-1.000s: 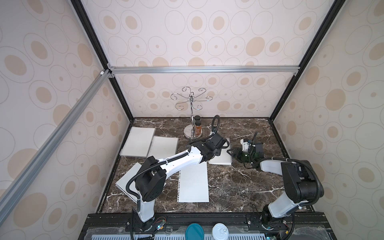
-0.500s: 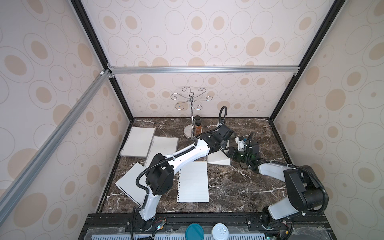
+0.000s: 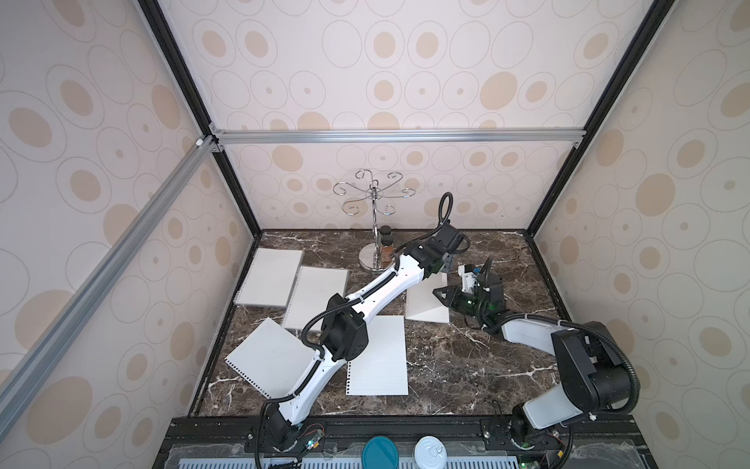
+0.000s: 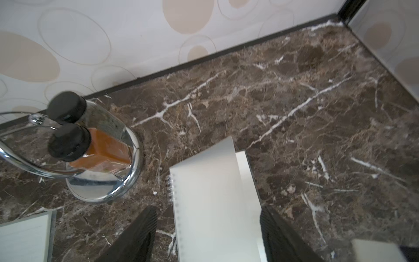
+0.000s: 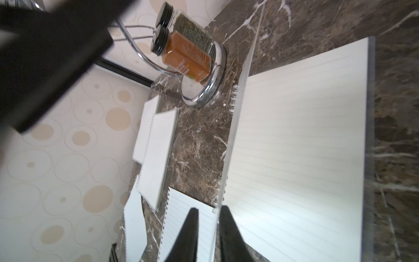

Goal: Tear off pages from different notebooks
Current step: Open the notebook at the center of the board.

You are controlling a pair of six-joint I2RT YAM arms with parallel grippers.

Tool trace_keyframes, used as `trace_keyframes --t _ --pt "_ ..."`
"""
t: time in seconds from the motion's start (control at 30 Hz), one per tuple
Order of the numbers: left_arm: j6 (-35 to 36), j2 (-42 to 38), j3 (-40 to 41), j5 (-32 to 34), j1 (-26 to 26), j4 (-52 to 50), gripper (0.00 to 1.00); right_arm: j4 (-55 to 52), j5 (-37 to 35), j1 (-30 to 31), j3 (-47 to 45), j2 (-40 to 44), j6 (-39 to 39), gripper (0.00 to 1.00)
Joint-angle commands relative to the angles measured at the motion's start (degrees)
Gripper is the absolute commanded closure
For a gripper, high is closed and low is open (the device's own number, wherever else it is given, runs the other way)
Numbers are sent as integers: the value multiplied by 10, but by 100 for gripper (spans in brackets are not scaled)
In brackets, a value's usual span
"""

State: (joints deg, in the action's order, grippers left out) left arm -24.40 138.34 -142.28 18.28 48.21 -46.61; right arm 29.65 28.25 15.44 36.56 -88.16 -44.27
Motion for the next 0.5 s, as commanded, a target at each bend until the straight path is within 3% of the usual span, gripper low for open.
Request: trace_keyframes --t 0.0,0.27,0.47 --pt "-1 -7 -16 -20 0 -30 28 32 -4 3 -11 14 -5 84" --pt "1 -12 2 -54 0 -16 27 38 -10 3 -19 26 2 84" --pt "-4 14 1 -20 -1 -15 26 54 -14 20 -29 31 -2 83"
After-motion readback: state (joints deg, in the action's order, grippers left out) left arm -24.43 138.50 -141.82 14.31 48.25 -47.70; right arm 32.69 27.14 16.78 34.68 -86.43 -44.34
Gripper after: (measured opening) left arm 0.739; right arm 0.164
